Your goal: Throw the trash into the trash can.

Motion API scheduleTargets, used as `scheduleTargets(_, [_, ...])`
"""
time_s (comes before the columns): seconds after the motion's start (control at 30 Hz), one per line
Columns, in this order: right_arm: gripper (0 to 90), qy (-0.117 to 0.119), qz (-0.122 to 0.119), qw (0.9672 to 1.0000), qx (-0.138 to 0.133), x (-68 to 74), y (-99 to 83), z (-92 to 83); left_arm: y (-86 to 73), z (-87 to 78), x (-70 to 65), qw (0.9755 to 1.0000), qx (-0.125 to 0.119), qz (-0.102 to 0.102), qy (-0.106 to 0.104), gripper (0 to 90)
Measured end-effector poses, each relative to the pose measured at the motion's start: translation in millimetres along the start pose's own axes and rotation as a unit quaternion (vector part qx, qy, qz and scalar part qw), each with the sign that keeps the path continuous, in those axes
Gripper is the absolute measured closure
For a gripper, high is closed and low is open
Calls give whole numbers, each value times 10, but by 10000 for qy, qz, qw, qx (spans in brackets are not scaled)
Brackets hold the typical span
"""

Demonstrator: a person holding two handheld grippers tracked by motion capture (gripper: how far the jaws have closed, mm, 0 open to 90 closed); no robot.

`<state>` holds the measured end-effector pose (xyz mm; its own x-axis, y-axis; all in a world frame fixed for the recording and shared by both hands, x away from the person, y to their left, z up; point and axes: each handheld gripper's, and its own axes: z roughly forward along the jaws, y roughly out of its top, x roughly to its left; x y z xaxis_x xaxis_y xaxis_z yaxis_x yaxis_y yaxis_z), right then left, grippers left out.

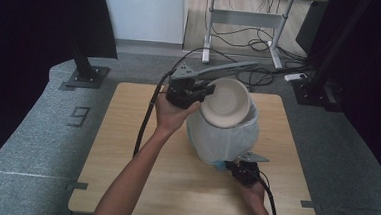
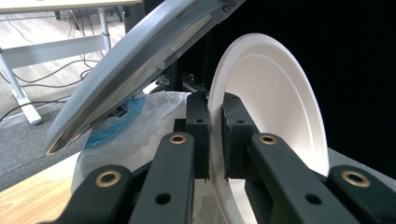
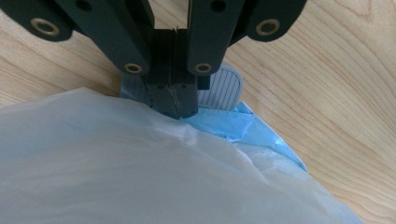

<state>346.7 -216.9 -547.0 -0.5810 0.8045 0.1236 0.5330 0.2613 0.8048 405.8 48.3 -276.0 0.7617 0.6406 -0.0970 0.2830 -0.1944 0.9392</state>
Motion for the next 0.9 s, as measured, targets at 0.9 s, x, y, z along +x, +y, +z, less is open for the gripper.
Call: scheduleTargets(0.9, [888,61,16,10000,-4,-17,-1,0,32,283,20,9998,26,25,194,834])
